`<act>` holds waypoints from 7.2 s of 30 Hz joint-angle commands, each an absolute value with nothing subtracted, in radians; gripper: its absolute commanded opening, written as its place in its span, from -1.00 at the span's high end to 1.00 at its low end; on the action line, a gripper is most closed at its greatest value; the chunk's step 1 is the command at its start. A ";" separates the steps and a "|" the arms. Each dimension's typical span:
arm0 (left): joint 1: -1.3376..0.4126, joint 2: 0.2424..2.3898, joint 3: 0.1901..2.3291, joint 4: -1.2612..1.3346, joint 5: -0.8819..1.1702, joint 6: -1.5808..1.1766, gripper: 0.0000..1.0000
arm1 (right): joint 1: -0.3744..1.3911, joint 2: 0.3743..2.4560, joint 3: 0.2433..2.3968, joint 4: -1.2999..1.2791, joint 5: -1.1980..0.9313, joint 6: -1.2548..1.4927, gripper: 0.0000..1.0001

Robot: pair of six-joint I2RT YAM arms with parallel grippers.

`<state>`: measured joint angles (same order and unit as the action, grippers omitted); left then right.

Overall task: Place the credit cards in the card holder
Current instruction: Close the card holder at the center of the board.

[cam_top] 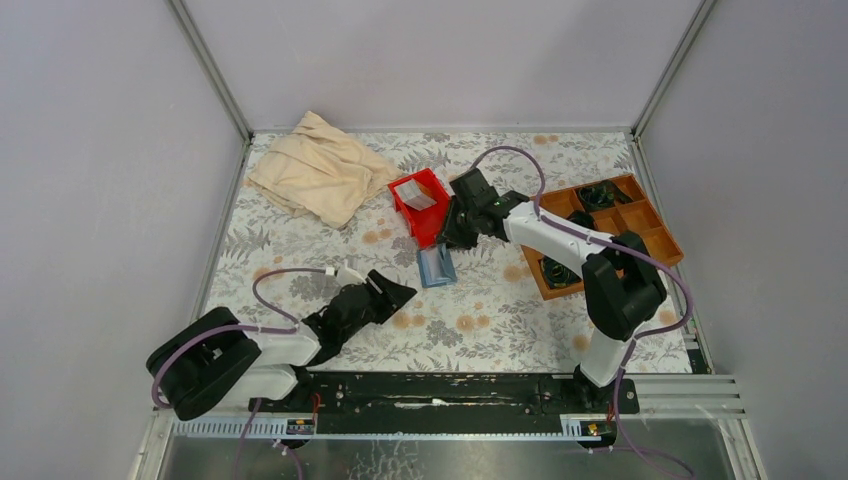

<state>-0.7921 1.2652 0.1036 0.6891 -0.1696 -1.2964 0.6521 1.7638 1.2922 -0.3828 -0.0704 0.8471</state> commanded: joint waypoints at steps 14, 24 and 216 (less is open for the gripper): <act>-0.798 1.058 0.280 0.352 -0.303 -1.185 -0.23 | 0.706 1.824 1.432 -0.317 -0.289 0.755 0.03; -0.789 0.953 0.338 0.182 -0.356 -1.150 -0.23 | 0.709 1.833 1.272 -0.156 -0.375 0.849 0.04; -0.748 2.014 0.627 -0.197 0.153 -0.730 0.82 | 0.671 2.110 0.625 0.827 -0.657 0.959 0.03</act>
<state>-0.6769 1.7481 0.7887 0.1287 -0.0551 -0.7258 0.4736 1.9842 0.6106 0.9897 -0.6189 0.9581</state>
